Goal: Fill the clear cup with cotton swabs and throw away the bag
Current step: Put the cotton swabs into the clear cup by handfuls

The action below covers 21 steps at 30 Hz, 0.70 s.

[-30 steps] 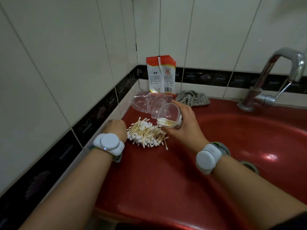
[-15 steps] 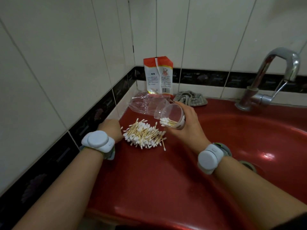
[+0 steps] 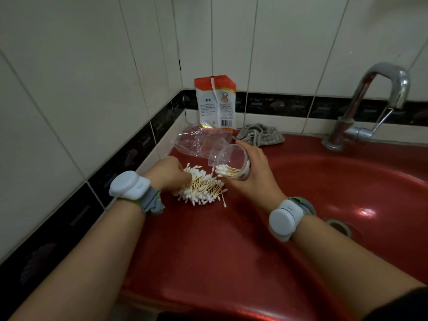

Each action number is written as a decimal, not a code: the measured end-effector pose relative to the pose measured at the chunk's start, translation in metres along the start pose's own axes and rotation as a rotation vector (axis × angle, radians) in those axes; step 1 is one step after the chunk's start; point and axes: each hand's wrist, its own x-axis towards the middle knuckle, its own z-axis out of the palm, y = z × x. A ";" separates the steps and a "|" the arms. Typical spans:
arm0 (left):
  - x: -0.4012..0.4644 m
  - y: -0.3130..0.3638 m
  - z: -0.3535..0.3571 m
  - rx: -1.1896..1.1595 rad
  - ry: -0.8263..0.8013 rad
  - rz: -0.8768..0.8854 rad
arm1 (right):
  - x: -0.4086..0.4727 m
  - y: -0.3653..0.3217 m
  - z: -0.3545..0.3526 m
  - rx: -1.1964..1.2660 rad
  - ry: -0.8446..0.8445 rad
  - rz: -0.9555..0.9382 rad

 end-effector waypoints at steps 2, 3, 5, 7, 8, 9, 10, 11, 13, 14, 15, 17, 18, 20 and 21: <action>0.000 0.004 0.001 0.036 -0.019 0.011 | 0.000 0.000 0.001 0.001 -0.006 0.005; 0.000 0.006 0.002 0.057 -0.029 0.011 | 0.000 -0.001 0.001 0.003 -0.004 0.009; 0.001 0.009 0.006 0.097 -0.032 0.011 | 0.001 -0.003 0.001 0.008 0.001 0.016; 0.003 0.011 0.008 0.102 -0.023 0.028 | 0.001 -0.003 0.001 0.005 0.002 0.008; 0.003 0.011 0.009 0.084 -0.025 0.034 | 0.001 -0.002 0.001 0.001 0.000 0.007; 0.004 0.012 0.009 0.061 -0.029 0.035 | 0.000 -0.001 0.001 -0.004 -0.003 0.010; 0.004 0.013 0.009 0.045 -0.036 0.037 | 0.000 0.000 0.001 -0.008 -0.003 0.015; 0.004 0.013 0.009 0.031 -0.046 0.043 | 0.000 0.002 0.001 -0.010 -0.001 0.019; 0.004 0.014 0.010 -0.003 -0.064 0.054 | -0.002 0.004 0.002 -0.009 0.004 0.032; 0.004 0.014 0.010 -0.019 -0.063 0.055 | -0.002 0.004 0.001 -0.007 0.006 0.033; 0.005 0.013 0.009 -0.029 -0.057 0.050 | -0.003 0.004 0.001 -0.006 0.008 0.030; 0.006 0.012 0.008 -0.035 -0.052 0.033 | -0.003 0.004 0.002 -0.007 0.013 0.024; 0.006 0.011 0.008 -0.046 -0.055 0.026 | -0.003 0.004 0.002 -0.007 0.013 0.027; 0.006 0.009 0.008 -0.107 -0.059 0.018 | -0.004 0.004 0.001 0.000 0.001 0.047; 0.006 0.009 0.008 -0.142 -0.055 0.021 | -0.003 0.004 0.001 0.003 -0.005 0.052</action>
